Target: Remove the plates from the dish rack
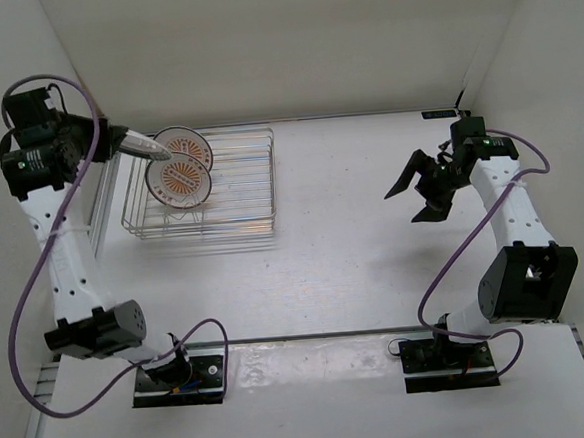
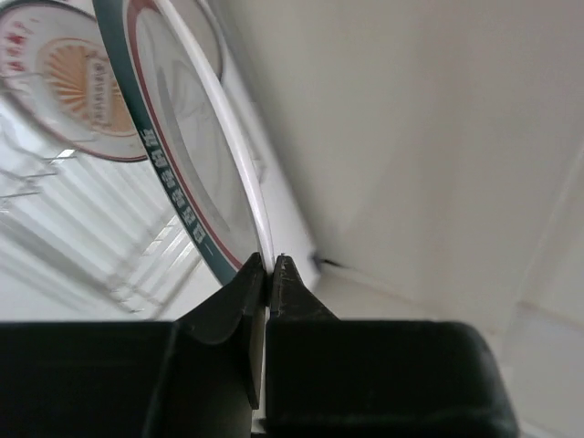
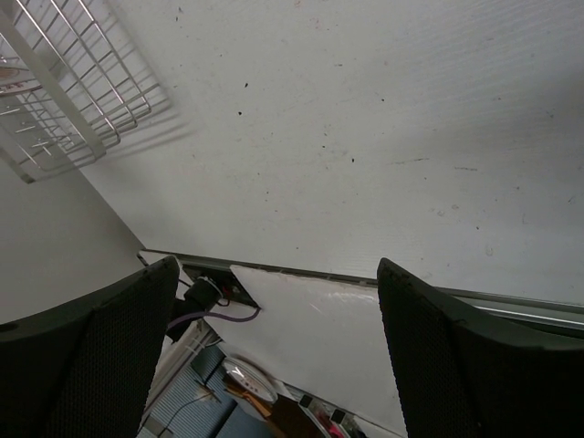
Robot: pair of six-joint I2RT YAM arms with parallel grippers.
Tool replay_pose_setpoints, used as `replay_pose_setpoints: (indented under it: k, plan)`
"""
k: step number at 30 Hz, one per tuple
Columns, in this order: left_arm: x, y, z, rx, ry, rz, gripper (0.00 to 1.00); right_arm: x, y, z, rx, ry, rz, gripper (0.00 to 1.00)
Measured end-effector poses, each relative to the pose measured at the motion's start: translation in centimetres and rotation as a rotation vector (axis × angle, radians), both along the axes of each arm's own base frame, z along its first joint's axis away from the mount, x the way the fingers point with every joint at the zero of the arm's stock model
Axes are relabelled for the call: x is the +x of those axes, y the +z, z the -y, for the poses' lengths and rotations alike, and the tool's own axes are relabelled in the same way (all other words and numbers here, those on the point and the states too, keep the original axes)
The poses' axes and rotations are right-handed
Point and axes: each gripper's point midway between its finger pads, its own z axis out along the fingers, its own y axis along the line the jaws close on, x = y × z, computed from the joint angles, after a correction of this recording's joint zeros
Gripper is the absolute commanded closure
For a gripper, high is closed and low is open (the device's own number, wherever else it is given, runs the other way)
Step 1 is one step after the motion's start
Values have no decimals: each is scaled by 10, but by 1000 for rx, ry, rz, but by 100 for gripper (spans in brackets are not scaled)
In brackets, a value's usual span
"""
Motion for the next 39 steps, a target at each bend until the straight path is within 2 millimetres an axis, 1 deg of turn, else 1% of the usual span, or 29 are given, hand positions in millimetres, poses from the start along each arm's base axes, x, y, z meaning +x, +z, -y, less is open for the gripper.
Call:
replay_pose_setpoints:
  k: [1,2,3,4,7,9,10,13,17,20,22,26,29,32,33,36,37,38,39]
  plan:
    - [-11,1,6,47,-20,-7,100,0,0,0,2,1,-1,10]
    - [-22,-8,8,112,-30,-42,100,0,0,-1,5,1,-2,10]
    - [-38,-13,24,165,-73,-65,100,-1,-1,-1,9,2,-4,10]
    - [-50,-23,34,216,-107,-99,100,-1,-1,-2,16,4,-7,10]
    - [-80,-60,63,383,-212,-215,100,-4,-7,-6,40,8,-29,10]
    - [-96,-93,75,492,-259,-305,100,-5,-11,-8,55,12,-49,10]
    - [-102,-107,77,534,-267,-347,100,-5,-13,-9,59,12,-58,10]
    - [-119,-154,75,651,-265,-486,100,-6,-17,-12,80,14,-78,10]
    - [-147,-222,63,756,-265,-691,100,-8,-21,-16,112,13,-102,10]
    - [-165,-259,54,818,-263,-833,100,-9,-22,-18,125,13,-108,10]
    - [-169,-276,52,849,-269,-907,100,-8,-21,-19,131,15,-104,10]
    - [-164,-306,52,903,-280,-1030,100,-8,-20,-19,134,17,-102,10]
    - [-163,-321,53,920,-281,-1082,100,-8,-20,-19,133,17,-101,10]
    - [-167,-333,50,934,-279,-1135,100,-8,-20,-19,132,19,-100,10]
    - [-168,-335,49,938,-279,-1149,96,-8,-20,-19,132,19,-99,10]
    - [-171,-337,46,938,-272,-1169,92,-8,-21,-19,128,20,-98,10]
    - [-171,-337,46,938,-267,-1169,86,-8,-21,-19,127,21,-97,10]
    - [-171,-337,45,937,-262,-1169,84,-8,-21,-19,126,21,-97,10]
    - [-171,-337,45,938,-259,-1168,77,-8,-21,-18,126,22,-96,10]
